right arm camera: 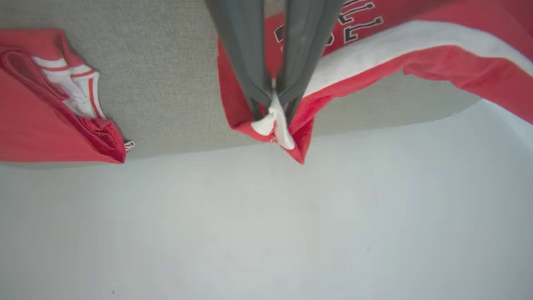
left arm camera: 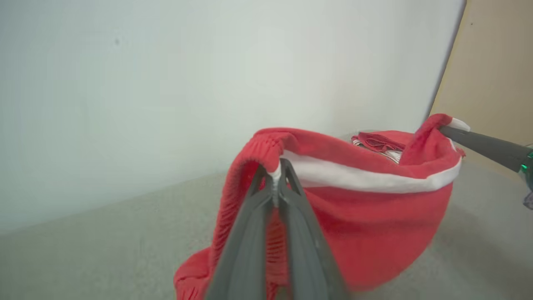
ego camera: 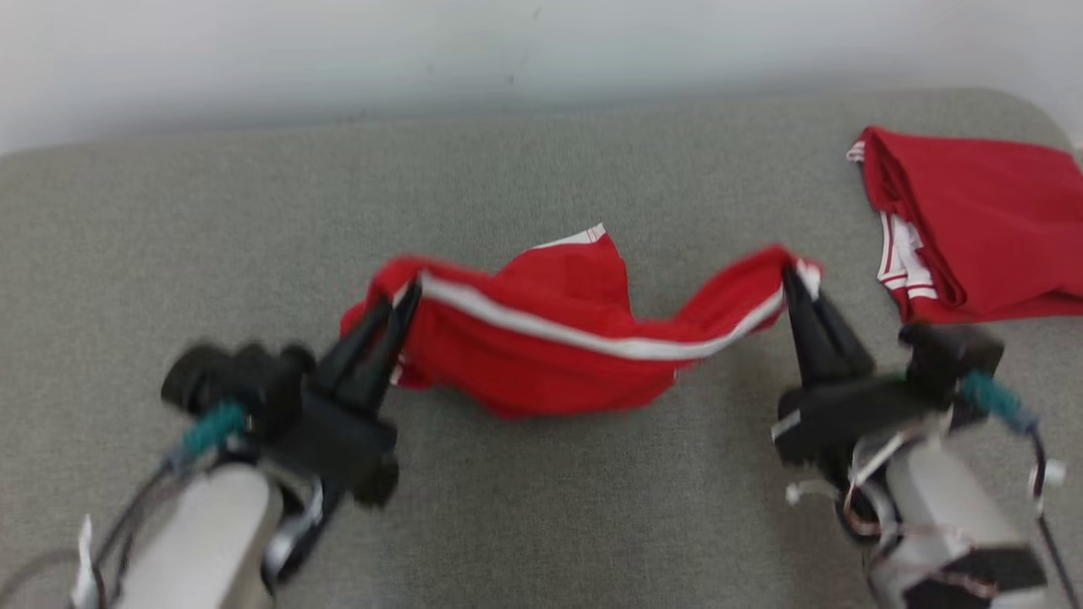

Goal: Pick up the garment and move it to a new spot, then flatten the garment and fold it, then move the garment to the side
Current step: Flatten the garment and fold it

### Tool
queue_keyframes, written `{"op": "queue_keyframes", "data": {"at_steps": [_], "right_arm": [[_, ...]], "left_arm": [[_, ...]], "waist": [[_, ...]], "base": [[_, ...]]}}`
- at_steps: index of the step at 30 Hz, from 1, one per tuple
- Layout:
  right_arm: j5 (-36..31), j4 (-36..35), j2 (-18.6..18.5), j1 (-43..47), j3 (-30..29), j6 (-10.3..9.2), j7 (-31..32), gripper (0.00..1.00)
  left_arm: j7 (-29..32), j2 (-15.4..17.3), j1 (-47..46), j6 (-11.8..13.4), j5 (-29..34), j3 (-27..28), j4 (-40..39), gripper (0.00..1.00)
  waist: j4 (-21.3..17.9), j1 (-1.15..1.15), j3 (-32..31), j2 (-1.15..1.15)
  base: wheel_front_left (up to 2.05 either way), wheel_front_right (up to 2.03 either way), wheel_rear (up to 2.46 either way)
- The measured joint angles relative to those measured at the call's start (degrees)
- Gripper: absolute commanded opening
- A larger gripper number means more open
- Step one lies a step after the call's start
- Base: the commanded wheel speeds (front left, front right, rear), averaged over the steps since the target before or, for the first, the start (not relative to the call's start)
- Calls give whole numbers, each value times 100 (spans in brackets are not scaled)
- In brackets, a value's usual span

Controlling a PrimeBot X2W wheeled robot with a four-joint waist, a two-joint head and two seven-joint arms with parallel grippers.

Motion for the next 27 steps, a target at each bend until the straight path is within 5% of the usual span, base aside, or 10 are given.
{"op": "queue_keyframes", "data": {"at_steps": [10, 18, 27], "right_arm": [[571, 104, -226, -2816, -169, 0, 871, 0], [776, 776, -105, -5453, -664, 0, 1593, 0], [511, 1824, 79, -7652, -942, 0, 1805, 0]], "left_arm": [[277, 609, -3596, 0, -1218, -664, 659, 0], [487, 673, -6263, 0, -1944, -999, 1485, 0], [725, 782, -8264, 0, -2482, -1456, 2374, 0]], "waist": [[-10, 1, 996, 1], [3, 2, 2009, 1], [-48, 2, 2849, 1]], "base": [[0, 0, 0], [0, 0, 0], [0, 0, 0]]}}
